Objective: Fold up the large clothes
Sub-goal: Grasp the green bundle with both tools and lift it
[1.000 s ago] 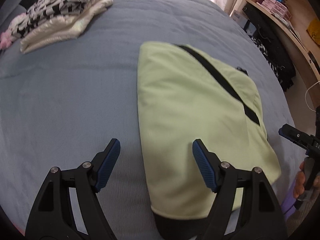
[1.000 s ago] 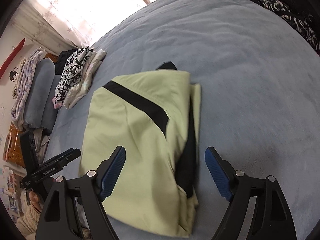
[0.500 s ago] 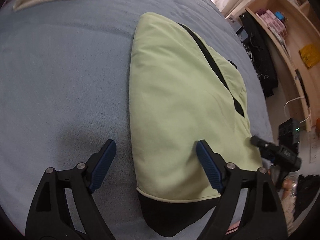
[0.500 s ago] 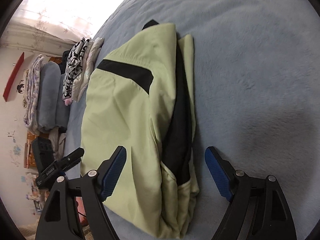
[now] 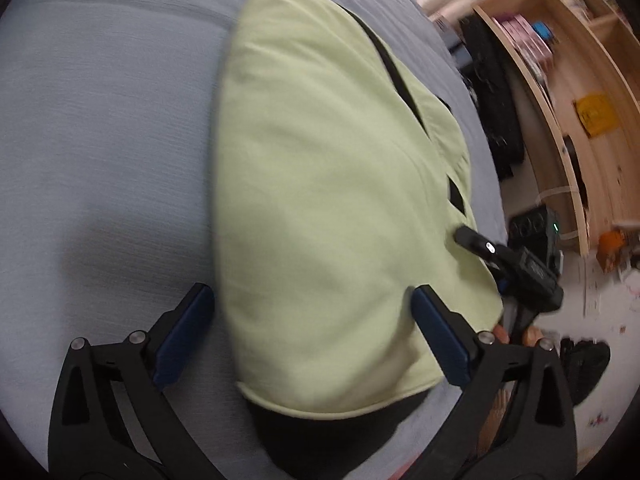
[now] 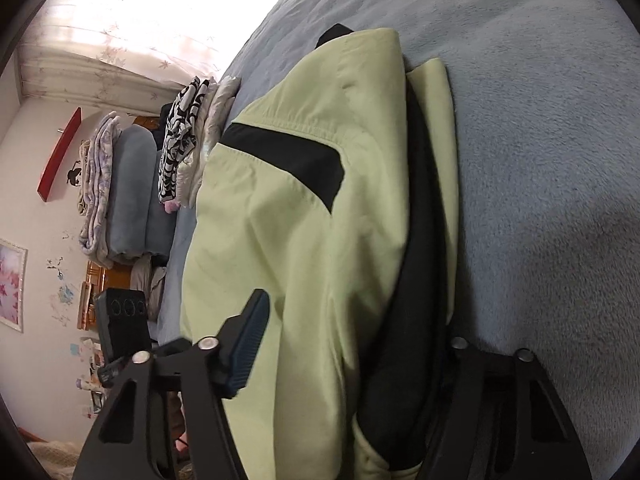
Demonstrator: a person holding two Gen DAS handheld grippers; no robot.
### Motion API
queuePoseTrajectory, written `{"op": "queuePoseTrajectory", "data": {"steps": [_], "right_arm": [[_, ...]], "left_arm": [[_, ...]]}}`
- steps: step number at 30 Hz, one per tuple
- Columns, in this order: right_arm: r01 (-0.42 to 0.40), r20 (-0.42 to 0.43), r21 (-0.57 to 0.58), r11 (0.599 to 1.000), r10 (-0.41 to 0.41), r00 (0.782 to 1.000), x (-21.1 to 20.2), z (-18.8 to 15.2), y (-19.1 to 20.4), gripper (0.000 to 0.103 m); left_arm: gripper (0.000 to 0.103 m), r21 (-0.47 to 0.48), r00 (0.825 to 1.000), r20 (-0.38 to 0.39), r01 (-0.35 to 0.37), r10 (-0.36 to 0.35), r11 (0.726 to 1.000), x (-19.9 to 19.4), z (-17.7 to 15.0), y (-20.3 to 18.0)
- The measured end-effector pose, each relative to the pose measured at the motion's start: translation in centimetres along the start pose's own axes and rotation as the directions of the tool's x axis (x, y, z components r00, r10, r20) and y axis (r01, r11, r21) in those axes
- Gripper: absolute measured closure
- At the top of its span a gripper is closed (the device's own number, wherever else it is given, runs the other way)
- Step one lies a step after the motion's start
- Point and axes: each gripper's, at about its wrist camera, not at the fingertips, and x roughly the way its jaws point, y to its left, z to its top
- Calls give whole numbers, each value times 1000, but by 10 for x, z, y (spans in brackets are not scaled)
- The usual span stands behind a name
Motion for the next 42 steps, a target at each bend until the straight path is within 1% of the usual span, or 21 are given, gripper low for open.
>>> {"op": "queuePoseTrajectory", "data": {"steps": [2,4,6,9,12,14,15,17,18,19,21,22,24,26,28,30,31,32,35,38,42], "right_arm": [[-1,10,16,1000,1,1000,1,1,-4,52],[-11,14,32,999,11,1000,2,1,-9,54],[-7,12,31,999,7,1000,3,2,-6,54],[-7,-3,33,999,7,1000,5,6,-8,54],[-21,-13,47,999,22,1000,10,13,-8,54],[-11,-9,42,999,12,1000,15,16,-4,58],[4,-5,34,999,-4,1000,17,17,0,63],[36,9,18,999,-36,999,20,16,6,72],[49,18,9,999,-49,999,20,15,11,78],[63,28,-2,998,-63,998,20,14,16,80],[135,66,-74,988,-131,989,19,9,37,87],[167,82,-107,980,-159,984,20,6,50,88],[223,127,-188,957,-202,971,18,-2,83,91],[258,160,-249,934,-223,962,19,-11,116,91],[286,181,-301,910,-240,954,22,-22,148,92],[289,193,-325,901,-236,952,27,-30,172,92],[278,196,-326,904,-223,955,29,-33,182,92],[260,200,-324,910,-203,959,31,-34,192,92],[198,212,-328,924,-132,968,39,-32,233,92],[150,226,-363,920,-69,972,53,-21,287,92],[98,244,-426,899,10,970,85,12,372,92]], "left_arm": [[4,32,1000,-21,11,-10,999,8,-2,-8],[2,56,1000,-11,-11,11,998,15,-4,-14],[2,47,1000,-2,-7,7,999,19,-2,-17],[2,-26,999,3,55,-55,998,17,5,-9],[2,-110,993,13,117,-116,987,19,15,3],[4,-149,992,22,125,-123,981,21,21,6],[13,-153,994,28,113,-110,982,21,22,6],[24,-145,997,46,64,-58,987,21,21,2],[33,-136,997,58,48,-41,990,19,20,-1],[37,-115,997,77,29,-20,993,17,17,-6],[55,-46,991,126,-34,40,998,8,13,-21],[59,-16,987,149,-63,65,998,0,11,-25],[70,54,972,202,-131,118,990,-12,7,-42],[72,135,949,262,-216,175,967,-26,0,-63],[74,191,925,317,-277,208,942,-42,-6,-75],[75,231,900,371,-327,228,916,-63,-12,-84],[75,241,892,388,-341,232,909,-77,-14,-82],[75,250,883,407,-355,235,901,-94,-16,-79],[75,245,863,452,-364,227,899,-152,-16,-55],[75,218,843,493,-358,214,908,-218,-13,-21],[75,210,803,557,-384,212,899,-307,29,16]]}}
